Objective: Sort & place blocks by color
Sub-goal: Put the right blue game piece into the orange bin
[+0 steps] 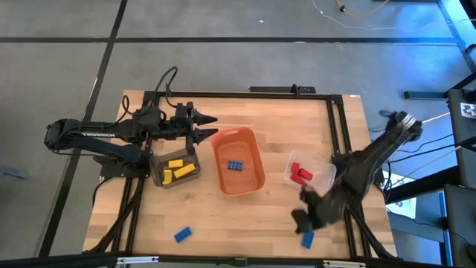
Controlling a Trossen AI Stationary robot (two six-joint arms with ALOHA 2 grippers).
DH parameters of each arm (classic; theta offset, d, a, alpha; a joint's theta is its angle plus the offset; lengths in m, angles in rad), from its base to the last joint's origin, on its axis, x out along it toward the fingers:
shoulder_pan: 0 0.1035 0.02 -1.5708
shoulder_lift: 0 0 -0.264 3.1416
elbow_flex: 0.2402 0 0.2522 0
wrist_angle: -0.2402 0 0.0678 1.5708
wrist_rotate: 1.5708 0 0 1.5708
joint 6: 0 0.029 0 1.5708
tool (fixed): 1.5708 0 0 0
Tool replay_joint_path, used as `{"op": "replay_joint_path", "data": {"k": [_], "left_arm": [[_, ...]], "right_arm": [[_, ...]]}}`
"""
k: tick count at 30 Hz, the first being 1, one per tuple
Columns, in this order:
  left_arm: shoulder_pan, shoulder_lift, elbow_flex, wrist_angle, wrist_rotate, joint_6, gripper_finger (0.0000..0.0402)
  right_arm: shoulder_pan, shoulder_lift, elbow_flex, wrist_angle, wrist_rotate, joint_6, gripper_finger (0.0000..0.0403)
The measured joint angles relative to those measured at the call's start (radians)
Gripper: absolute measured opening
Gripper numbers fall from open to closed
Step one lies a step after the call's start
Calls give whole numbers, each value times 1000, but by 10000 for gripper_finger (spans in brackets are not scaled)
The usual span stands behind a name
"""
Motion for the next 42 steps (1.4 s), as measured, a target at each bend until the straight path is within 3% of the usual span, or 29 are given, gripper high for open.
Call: {"op": "replay_joint_path", "data": {"k": [5,11,13,19,42], "left_arm": [[0,0,0,0,0,3,205],[0,0,0,0,0,3,205],[0,0,0,0,0,3,205],[0,0,0,16,0,2,205],[1,0,0,46,1,9,205]], "right_arm": [[90,162,0,0,-26,185,185],[121,324,0,-23,-239,245,185],[121,363,-1,-24,-263,264,185],[94,414,-1,-9,-196,260,185],[63,414,0,-145,-188,239,185]]}}
